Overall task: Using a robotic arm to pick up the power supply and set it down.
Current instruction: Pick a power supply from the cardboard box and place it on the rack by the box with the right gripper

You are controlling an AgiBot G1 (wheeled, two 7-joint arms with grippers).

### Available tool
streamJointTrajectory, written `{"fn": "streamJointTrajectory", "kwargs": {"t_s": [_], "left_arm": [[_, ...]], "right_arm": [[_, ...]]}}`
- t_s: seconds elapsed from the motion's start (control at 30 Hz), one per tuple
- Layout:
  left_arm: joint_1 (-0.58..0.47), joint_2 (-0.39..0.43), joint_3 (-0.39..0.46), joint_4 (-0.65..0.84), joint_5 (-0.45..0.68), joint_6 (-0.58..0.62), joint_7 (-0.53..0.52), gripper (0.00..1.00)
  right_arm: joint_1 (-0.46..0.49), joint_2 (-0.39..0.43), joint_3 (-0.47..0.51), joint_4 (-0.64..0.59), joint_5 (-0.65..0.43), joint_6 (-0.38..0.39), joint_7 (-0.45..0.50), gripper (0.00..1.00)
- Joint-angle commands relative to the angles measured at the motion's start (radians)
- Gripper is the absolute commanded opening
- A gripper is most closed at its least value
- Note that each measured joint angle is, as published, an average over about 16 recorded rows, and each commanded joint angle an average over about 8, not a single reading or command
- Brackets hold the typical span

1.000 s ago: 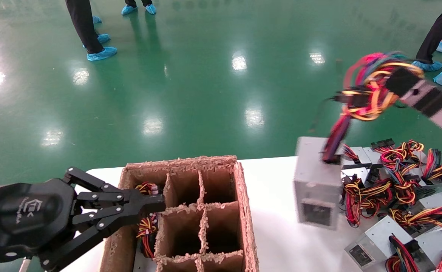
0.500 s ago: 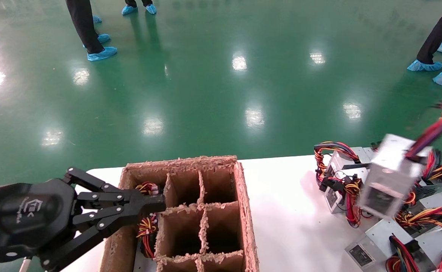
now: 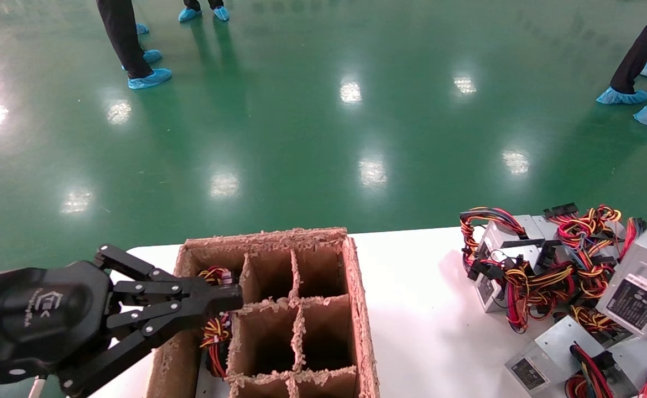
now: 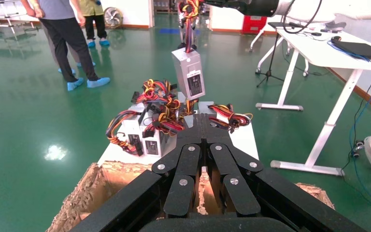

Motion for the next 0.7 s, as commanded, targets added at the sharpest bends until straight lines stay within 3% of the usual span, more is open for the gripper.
{"fn": "streamJointTrajectory", "kwargs": {"t_s": [0.03,0.37,0.7], "left_arm": [[0.0,0.0,0.0,0.0,0.0,0.0,0.0,0.0],[0.0,0.0,0.0,0.0,0.0,0.0,0.0,0.0],[0.0,0.0,0.0,0.0,0.0,0.0,0.0,0.0]], "right_arm": [[-0.048,-0.01,0.048,0.001,-0.002,0.012,-0.001,0.0],[-0.232,-0.072,0.235,0.07,-0.034,0.105,0.018,0.0],[-0.336,-0.127,0.33,0.088,-0.064,0.173,0.022,0.0]]}}
